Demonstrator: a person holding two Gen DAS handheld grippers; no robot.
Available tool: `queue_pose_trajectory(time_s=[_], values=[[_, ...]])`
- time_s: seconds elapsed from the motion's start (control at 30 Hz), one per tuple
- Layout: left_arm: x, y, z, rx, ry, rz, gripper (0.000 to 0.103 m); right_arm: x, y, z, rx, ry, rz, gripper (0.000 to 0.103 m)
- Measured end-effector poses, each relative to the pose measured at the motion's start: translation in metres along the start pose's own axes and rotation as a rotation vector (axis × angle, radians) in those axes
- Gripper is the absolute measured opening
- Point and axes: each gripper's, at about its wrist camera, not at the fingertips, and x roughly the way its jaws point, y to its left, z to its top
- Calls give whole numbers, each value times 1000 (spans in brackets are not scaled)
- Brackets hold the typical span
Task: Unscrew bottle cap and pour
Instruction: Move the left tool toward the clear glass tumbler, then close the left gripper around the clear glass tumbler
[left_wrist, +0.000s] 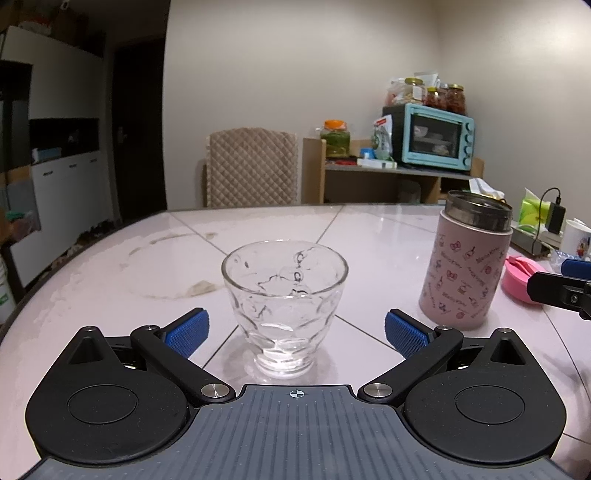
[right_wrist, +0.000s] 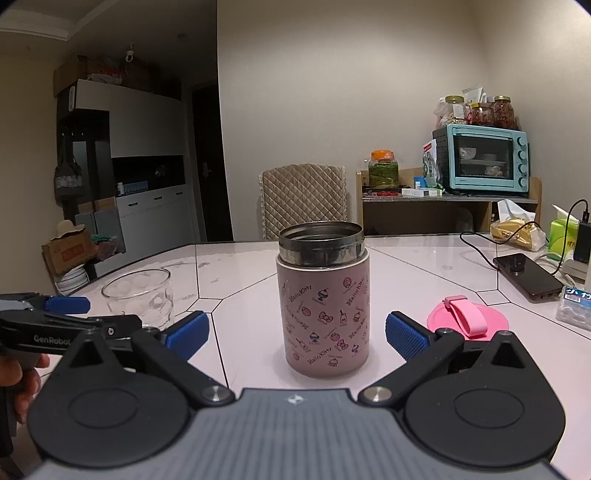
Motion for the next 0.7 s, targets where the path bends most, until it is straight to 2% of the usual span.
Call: queue_pose_trajectory(time_s=[0.7], values=[[25,8,6,17,7,0,103,18,-3,3,0,-7,-4,103]])
